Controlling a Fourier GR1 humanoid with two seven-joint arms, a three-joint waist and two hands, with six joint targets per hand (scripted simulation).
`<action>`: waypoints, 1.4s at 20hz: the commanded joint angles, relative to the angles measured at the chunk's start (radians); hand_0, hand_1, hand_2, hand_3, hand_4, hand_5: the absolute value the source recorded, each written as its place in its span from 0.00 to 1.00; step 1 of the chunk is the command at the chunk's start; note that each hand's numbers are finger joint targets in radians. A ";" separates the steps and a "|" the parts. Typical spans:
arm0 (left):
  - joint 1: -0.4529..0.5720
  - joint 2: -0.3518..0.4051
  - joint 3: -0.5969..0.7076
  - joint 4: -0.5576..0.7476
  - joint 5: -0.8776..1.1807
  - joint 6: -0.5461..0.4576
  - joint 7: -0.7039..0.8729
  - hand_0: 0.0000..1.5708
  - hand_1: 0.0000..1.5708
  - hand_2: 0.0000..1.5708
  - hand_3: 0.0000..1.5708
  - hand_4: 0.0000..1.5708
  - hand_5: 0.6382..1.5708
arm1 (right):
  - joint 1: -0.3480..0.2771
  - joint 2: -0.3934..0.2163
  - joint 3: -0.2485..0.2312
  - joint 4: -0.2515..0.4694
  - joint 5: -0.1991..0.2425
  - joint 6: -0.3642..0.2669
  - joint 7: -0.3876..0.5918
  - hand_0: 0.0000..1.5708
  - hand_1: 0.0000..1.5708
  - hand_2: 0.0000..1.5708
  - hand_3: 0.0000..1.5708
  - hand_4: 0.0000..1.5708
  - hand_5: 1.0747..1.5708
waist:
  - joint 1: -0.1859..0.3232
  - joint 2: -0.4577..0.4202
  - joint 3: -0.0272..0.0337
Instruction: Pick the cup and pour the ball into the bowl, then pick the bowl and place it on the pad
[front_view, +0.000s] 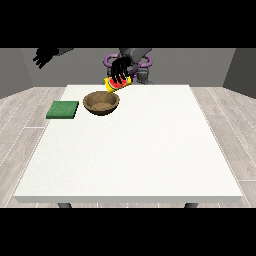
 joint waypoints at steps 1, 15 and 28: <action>-0.019 -0.001 -0.104 -0.072 -0.062 -0.153 0.089 0.39 0.39 0.95 0.98 0.65 1.00 | -0.035 0.025 0.024 0.032 0.028 -0.013 -0.033 0.00 0.00 0.00 0.19 0.44 0.97 | -0.025 0.006 -0.0006; 0.125 0.102 0.106 -0.344 0.114 -0.086 -0.051 0.51 0.51 1.00 1.00 0.74 0.99 | 0.041 -0.022 -0.026 0.044 0.019 -0.051 0.007 0.00 0.00 0.00 0.03 0.45 0.95 | 0.104 -0.076 -0.0051; 0.170 0.174 0.786 -0.661 1.005 -0.221 -0.373 0.00 0.00 0.00 0.00 0.67 1.00 | 0.062 0.074 -0.017 0.058 0.068 -0.180 -0.042 0.00 0.00 0.00 0.00 0.49 0.97 | 0.304 -0.008 -0.0102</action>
